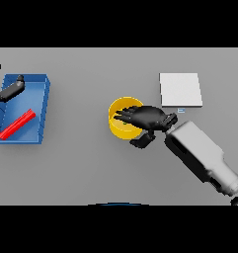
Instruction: Pick up the red beaker and tilt it to pour out 1 green nut into yellow bowl. Pick up the yellow bowl and place it on the metallic measuring scale.
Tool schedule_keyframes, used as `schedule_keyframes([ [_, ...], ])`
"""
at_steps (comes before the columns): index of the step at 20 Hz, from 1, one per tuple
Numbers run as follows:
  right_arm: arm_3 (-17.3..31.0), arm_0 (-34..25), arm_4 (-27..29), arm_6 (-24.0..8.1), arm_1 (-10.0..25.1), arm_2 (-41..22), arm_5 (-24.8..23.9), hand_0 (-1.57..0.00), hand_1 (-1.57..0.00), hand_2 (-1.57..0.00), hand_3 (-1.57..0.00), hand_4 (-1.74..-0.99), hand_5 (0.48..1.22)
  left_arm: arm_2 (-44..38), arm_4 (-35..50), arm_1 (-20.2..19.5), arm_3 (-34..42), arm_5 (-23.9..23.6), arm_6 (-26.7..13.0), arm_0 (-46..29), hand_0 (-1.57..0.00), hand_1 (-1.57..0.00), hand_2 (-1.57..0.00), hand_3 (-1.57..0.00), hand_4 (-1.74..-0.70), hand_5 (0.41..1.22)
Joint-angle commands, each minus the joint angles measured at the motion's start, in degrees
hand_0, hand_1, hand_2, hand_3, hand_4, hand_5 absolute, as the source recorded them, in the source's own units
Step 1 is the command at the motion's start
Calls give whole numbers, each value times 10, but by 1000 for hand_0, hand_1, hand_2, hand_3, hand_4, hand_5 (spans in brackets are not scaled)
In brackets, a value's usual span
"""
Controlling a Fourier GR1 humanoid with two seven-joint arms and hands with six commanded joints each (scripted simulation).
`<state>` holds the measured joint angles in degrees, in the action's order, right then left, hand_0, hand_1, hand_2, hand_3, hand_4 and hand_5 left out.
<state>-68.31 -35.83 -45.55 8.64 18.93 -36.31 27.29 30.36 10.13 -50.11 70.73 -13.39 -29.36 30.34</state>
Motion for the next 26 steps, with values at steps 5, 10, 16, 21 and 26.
schedule_keyframes([
  [5, 7, -5, -9, -15, -11, -13, 9, -16, -40, -68, -94, -1339, 784, -1, 0, -1, 1, 2, 2, 5, 1, 1, 1, 1, -792, 725],
  [10, 12, -12, -9, -14, -11, -22, 27, -891, -846, -814, -594, -1534, 1057, -5, 4, -2, 6, -1, 2, 4, 1, 1, 1, 1, -796, 726],
  [16, -2, -10, 9, -8, 3, -22, 53, -1393, -1381, -1314, -1142, -1682, 1178, -5, 5, -10, 20, -4, -6, -2, 1, 1, 1, 1, -802, 725],
  [21, -35, -11, 20, -24, 14, -14, 68, -1513, -1509, -1453, -1192, -1722, 1207, -5, 5, -15, 28, -3, -11, 1, 1, 1, 1, 1, -803, 725],
  [26, -83, -25, 43, -33, 47, 11, 93, -1552, -1551, -1506, -1377, -1731, 1216, -2, 2, -22, 41, -6, -9, -11, 1, 1, 1, 1, -798, 721],
])
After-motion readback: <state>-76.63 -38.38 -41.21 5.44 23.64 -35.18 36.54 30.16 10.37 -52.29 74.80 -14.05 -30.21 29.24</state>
